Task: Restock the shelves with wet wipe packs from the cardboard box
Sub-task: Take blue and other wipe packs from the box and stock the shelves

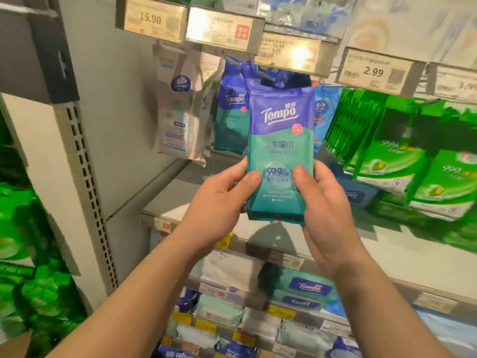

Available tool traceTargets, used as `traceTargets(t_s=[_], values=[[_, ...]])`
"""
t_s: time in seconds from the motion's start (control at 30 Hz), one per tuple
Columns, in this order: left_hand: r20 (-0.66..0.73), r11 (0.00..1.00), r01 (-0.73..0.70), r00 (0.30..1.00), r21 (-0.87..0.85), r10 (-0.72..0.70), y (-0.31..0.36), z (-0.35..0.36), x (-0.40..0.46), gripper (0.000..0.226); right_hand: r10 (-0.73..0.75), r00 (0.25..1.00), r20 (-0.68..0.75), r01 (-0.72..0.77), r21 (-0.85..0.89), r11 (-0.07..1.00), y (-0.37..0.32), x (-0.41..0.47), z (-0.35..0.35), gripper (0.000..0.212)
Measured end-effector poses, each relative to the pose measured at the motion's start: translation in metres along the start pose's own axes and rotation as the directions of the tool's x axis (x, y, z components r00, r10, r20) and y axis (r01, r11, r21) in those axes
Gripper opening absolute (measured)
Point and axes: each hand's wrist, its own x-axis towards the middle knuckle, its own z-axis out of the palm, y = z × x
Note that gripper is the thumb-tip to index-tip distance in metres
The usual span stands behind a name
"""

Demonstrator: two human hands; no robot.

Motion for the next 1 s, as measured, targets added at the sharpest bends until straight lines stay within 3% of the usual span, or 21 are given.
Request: traceTargets(t_s=[0.1,0.3,0.63,0.8,0.93,1.0], values=[[0.008,0.994,-0.081,0.997,0.073,0.081,0.002,-0.003,0.016,0.041,-0.054,0.998,0.030,0.054,0.028,0.998,-0.003,0.013,-0.002,0.038],[0.021,0.979,-0.159,0.987,0.125,0.158,0.000,-0.001,0.031,0.046,-0.128,0.989,0.080,0.122,0.069,0.990,0.002,0.032,-0.009,0.030],[-0.074,0.978,-0.105,0.990,0.182,0.120,-0.020,0.006,0.059,0.041,-0.023,0.999,0.047,0.018,0.105,0.994,0.025,0.062,-0.014,0.041],[-0.098,0.986,-0.070,0.991,0.152,0.086,-0.033,0.008,0.063,0.040,-0.005,0.999,0.051,-0.002,0.125,0.992,0.034,0.067,-0.018,0.021],[-0.110,0.985,-0.046,0.992,0.169,0.065,-0.047,0.004,0.062,0.040,0.027,0.998,0.063,-0.028,0.016,0.999,0.047,0.068,-0.024,0.035],[-0.122,0.982,-0.042,0.990,0.185,0.065,-0.056,0.002,0.059,0.037,0.053,0.996,0.077,-0.047,-0.082,0.996,0.058,0.068,-0.028,0.027]])
